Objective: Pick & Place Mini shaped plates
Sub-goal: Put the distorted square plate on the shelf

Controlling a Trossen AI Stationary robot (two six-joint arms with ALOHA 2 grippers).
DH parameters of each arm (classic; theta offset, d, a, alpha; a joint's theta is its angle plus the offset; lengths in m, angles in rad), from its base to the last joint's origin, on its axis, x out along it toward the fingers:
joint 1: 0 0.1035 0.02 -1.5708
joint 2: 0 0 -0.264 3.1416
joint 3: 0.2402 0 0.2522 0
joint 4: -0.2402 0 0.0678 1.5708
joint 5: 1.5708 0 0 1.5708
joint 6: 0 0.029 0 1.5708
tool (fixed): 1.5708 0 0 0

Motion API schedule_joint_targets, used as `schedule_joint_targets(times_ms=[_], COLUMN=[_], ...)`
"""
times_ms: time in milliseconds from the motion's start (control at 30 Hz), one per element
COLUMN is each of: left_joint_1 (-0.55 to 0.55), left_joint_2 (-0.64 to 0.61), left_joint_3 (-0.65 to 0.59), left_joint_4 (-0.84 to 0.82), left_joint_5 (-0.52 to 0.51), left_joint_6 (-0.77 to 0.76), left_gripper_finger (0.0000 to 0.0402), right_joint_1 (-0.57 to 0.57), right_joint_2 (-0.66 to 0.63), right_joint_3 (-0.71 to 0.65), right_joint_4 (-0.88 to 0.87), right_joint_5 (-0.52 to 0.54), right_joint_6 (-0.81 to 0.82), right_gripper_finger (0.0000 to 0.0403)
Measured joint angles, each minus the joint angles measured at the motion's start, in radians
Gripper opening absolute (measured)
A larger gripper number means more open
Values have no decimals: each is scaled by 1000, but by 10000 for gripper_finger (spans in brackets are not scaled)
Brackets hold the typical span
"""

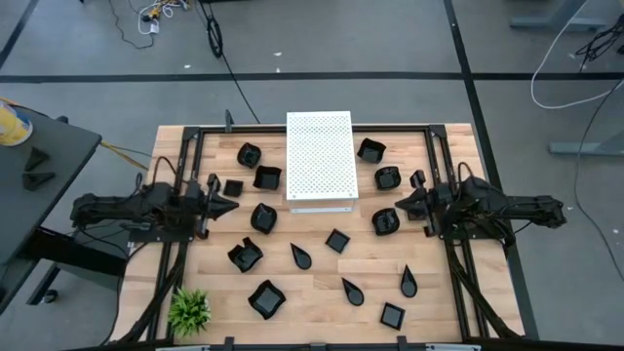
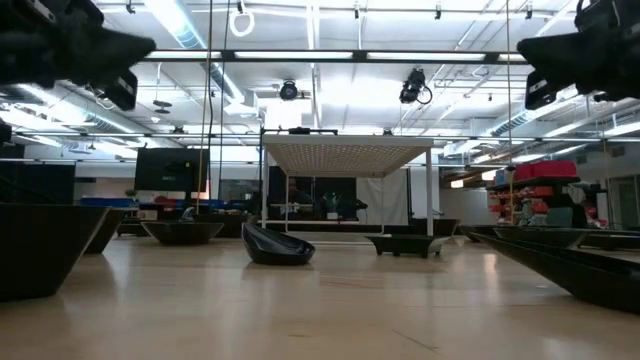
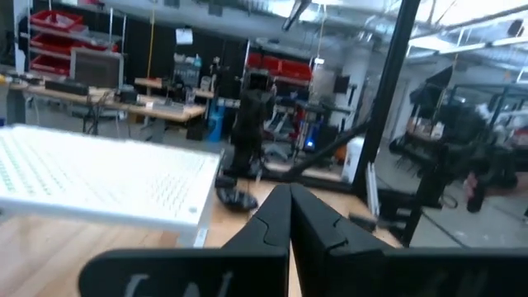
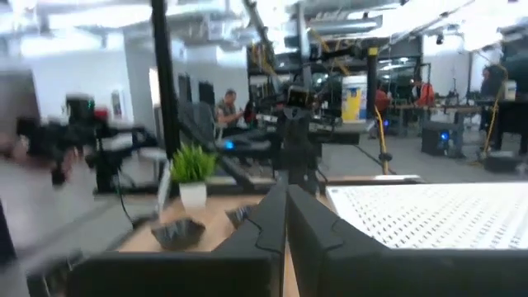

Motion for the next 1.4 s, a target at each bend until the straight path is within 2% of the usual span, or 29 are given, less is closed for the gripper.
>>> schedule_joint_targets(times_ms=[167, 300, 433, 667, 967, 1100, 1400], left_joint_1=[0, 0, 0, 0, 0, 0, 0], left_joint_2=[0, 0, 0, 1, 17, 81, 312], left_joint_3=[102, 229, 376, 605, 829, 942, 1259], left_joint_4=[-61, -202, -348, -609, -800, -902, -1164], left_joint_5=[0, -5, -7, -10, -70, -97, -118], left_joint_6=[-2, -36, -50, -43, 33, 57, 66], left_gripper_finger=[3, 3, 3, 3, 3, 3, 3], right_joint_1=[0, 0, 0, 0, 0, 0, 0], right_joint_2=[0, 0, 3, 25, 106, 167, 305], right_joint_3=[0, 0, 54, 245, 553, 681, 914], right_joint_4=[52, 136, 97, -147, -518, -638, -856], right_joint_5=[35, 35, 34, 82, 88, 136, 139], right_joint_6=[91, 139, 134, 137, 111, 111, 78], right_gripper_finger=[17, 17, 17, 17, 17, 17, 17])
